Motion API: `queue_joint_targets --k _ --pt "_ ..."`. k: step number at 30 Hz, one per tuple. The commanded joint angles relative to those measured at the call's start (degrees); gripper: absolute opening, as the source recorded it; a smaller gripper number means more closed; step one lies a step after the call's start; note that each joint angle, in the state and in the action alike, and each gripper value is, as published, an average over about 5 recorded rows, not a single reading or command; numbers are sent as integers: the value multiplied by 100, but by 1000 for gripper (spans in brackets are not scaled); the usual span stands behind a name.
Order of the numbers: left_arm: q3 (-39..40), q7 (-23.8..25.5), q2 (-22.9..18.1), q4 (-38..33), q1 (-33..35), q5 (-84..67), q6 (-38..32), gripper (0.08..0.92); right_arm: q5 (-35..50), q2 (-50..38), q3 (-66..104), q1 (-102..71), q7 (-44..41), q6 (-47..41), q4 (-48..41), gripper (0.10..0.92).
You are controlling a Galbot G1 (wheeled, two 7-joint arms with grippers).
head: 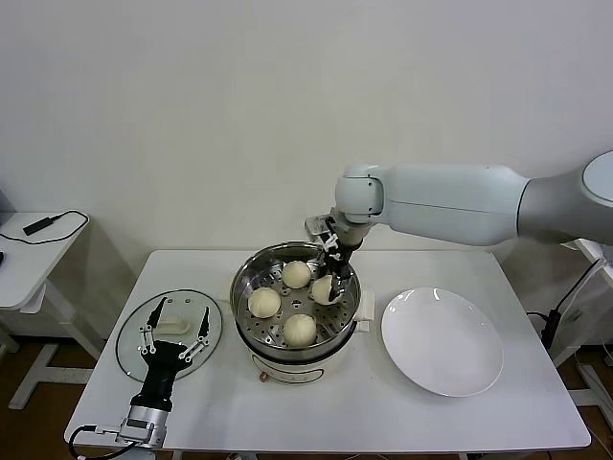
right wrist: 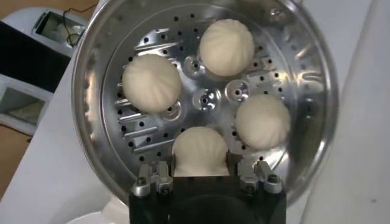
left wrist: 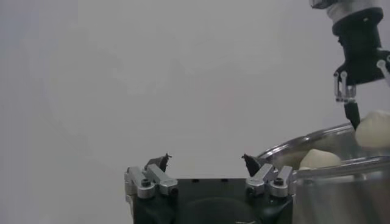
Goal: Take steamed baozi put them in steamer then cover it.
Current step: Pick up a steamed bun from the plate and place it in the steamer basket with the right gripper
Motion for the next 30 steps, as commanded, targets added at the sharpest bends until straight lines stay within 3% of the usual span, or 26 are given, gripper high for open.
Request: queue_joint_targets --k 1,16,24,30 --pt "-1 -3 -1 2 3 -3 0 823 -155 144 -39 -196 81 -34 -66 596" --pt "-22 -14 8 20 10 -17 3 823 -375 81 -18 -309 97 -42 -110 657" --pt "-18 -19 6 11 11 -6 15 823 -435 -182 438 -304 117 -22 73 807" --pt "-19 -26 10 -13 10 35 32 823 -465 -846 1392 -304 343 144 511 822"
